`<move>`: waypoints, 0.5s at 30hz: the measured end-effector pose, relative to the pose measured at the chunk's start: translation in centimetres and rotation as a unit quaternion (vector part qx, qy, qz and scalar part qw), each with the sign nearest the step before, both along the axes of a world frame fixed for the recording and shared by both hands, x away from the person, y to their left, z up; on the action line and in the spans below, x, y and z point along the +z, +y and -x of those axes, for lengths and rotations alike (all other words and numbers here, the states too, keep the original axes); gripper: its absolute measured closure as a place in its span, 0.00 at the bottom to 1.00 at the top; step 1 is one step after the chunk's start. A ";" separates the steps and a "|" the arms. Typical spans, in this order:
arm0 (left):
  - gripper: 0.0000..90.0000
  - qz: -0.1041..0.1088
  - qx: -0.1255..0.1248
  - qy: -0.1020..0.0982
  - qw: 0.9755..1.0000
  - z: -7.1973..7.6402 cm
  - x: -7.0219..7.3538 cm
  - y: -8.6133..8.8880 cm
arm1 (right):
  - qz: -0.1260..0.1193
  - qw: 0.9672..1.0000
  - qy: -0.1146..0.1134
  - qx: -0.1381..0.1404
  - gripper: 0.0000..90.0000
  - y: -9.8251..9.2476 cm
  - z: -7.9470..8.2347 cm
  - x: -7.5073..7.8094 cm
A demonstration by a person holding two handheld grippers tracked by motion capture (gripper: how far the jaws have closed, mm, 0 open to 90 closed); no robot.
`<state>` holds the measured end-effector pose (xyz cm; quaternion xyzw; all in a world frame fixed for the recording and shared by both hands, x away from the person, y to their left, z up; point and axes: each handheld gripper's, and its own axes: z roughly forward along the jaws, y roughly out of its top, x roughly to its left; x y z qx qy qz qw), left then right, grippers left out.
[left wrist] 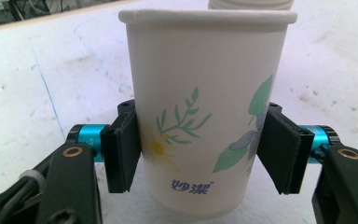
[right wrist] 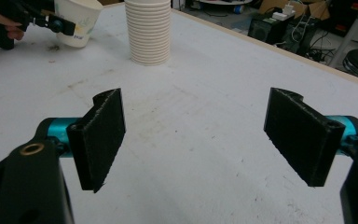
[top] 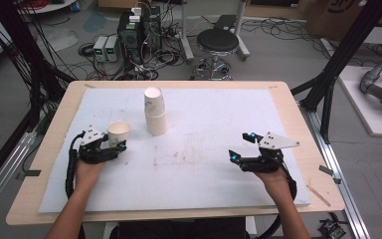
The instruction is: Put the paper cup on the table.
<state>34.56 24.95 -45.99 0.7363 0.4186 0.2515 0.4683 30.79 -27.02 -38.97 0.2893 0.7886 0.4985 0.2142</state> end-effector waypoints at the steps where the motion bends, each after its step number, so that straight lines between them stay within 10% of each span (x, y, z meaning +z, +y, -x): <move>1: 0.40 -0.005 0.001 0.002 1.000 0.0 0.0 0.0 | 0.001 1.000 0.001 0.000 0.23 0.0 0.0 0.0; 15: 0.34 -0.024 0.016 0.041 0.999 1.6 0.1 0.6 | 0.002 1.000 0.002 0.002 0.23 0.1 0.0 0.1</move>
